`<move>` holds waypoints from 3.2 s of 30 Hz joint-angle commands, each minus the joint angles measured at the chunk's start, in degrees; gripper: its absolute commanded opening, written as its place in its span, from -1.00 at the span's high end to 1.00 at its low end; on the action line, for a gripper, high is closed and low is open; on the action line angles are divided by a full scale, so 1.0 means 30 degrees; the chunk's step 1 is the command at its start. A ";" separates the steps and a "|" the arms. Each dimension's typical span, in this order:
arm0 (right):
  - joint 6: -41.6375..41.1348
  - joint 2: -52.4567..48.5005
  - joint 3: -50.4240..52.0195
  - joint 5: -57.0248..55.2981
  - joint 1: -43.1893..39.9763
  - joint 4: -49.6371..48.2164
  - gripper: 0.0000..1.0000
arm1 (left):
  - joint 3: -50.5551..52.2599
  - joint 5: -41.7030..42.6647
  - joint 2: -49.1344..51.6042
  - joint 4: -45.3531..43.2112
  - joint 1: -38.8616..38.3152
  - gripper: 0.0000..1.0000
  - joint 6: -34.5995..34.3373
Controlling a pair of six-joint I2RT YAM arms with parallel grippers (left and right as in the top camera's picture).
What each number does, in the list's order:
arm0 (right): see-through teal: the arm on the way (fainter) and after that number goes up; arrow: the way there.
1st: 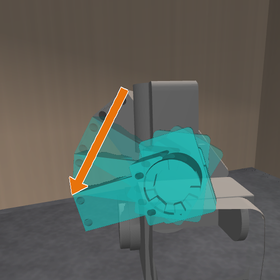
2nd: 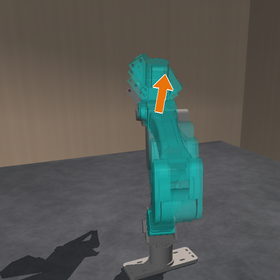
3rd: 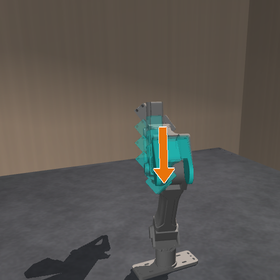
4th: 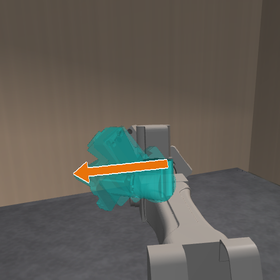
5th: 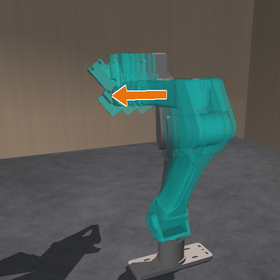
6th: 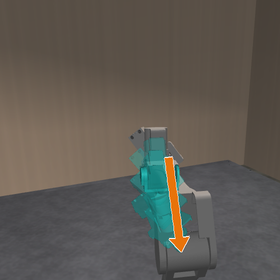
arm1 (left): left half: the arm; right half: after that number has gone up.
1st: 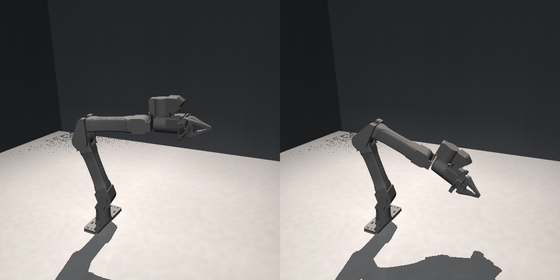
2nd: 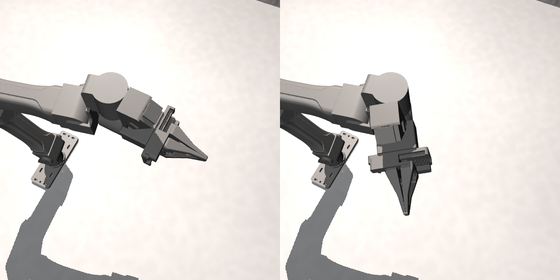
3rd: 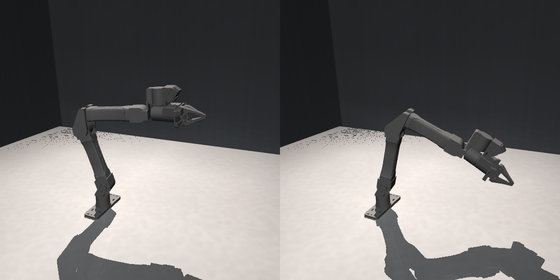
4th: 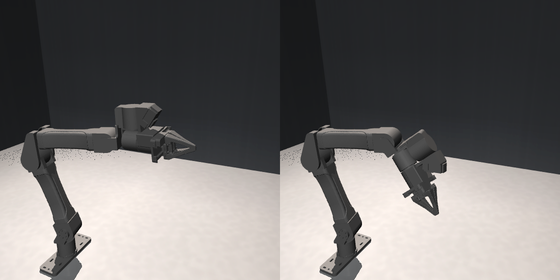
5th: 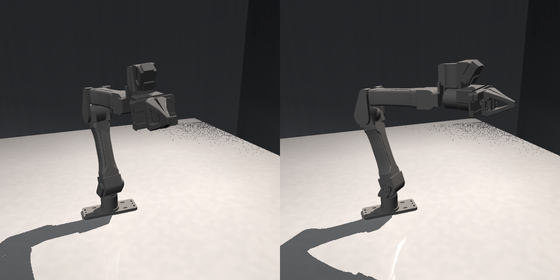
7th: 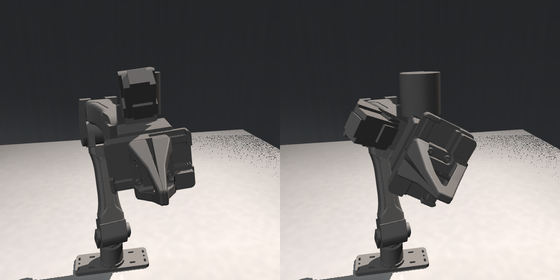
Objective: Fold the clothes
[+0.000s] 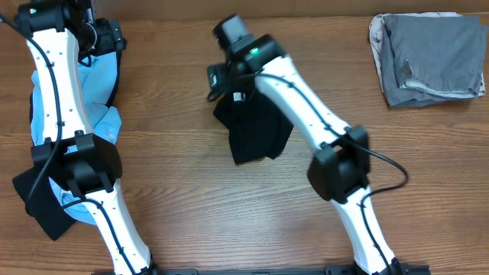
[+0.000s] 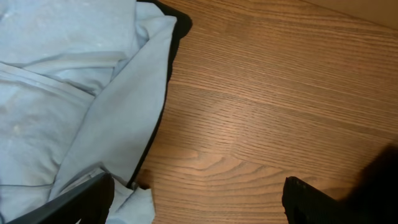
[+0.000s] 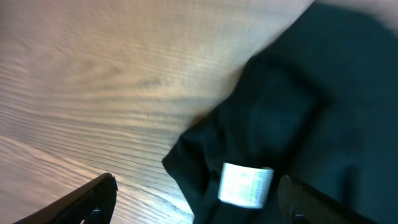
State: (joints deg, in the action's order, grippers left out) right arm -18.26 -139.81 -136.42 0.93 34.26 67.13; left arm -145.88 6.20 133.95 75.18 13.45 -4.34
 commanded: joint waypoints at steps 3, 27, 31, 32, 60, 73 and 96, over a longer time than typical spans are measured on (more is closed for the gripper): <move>-0.1013 -0.1902 0.0087 -0.0721 0.0044 0.0860 -0.72 | -0.0138 -0.0146 0.0226 0.0022 0.0153 -0.77 0.0015; 0.3606 -0.1115 -0.0197 0.3971 -0.2973 0.7504 -0.70 | -0.0138 -0.0124 0.0240 0.0357 0.0138 -0.79 0.0007; 0.2965 -0.1078 -0.0189 0.5253 -0.2943 0.6171 -0.68 | -0.0138 -0.0131 0.0248 0.0357 0.0138 -0.79 0.0015; 0.2565 -0.1078 -0.0189 0.5231 -0.2943 0.5821 -0.68 | -0.0138 -0.0131 0.0248 0.0364 0.0131 -0.79 0.0015; -0.4845 -0.3606 -0.0022 -0.2149 -0.0940 0.4240 0.56 | -0.0138 -0.0131 0.0248 0.0568 0.0138 -0.80 0.0015; -0.2455 -0.1574 -0.2193 -0.1632 -0.3082 0.7912 0.92 | -0.0138 -0.0124 0.0248 0.0568 0.0138 -0.80 0.0015; -0.0925 0.6076 -0.6433 -0.3016 -1.2480 0.9056 0.92 | -0.0138 -0.0051 0.0248 0.0262 -0.0007 -0.81 -0.0219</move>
State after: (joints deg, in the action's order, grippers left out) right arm -21.15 -123.13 -154.82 -4.97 -0.23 95.37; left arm -145.88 6.20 134.06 76.25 13.58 -4.36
